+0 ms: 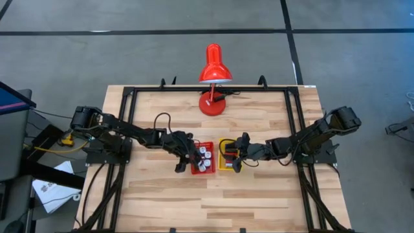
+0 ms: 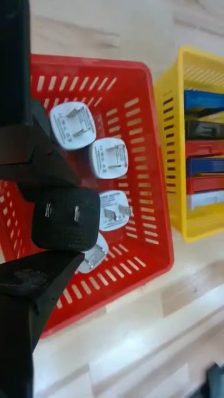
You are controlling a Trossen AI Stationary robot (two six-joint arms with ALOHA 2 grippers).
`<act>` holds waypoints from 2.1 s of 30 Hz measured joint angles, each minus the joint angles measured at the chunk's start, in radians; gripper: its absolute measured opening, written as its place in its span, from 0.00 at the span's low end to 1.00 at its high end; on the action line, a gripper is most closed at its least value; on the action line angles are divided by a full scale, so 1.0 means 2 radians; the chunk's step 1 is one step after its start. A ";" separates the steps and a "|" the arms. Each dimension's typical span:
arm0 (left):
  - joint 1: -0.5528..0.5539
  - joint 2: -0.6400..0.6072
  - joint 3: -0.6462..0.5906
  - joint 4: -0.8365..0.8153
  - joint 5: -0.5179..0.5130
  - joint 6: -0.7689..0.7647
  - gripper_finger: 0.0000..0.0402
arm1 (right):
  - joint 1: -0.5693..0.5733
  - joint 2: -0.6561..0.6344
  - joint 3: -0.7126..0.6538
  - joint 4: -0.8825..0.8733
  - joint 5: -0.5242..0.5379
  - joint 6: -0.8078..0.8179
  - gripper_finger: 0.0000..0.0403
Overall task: Pick & Place Office items
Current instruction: Put the black charger adapter into the red bin, then return to Home Position
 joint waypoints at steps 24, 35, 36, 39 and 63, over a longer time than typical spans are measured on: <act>-0.002 0.000 0.000 -0.029 -0.056 0.048 0.36 | 0.000 0.000 0.000 0.001 -0.002 0.000 0.63; -0.002 0.002 -0.001 -0.026 -0.056 0.046 0.43 | 0.000 0.000 0.000 0.001 -0.002 0.000 0.63; -0.002 0.004 0.000 -0.023 -0.056 0.046 0.44 | 0.000 0.000 0.000 0.001 -0.002 0.000 0.63; -0.002 0.005 -0.001 -0.024 -0.055 0.045 0.44 | 0.000 0.000 0.000 0.001 -0.002 0.000 0.63; -0.002 0.005 -0.001 -0.019 -0.038 0.041 0.45 | 0.000 0.000 0.000 -0.001 -0.002 0.000 0.63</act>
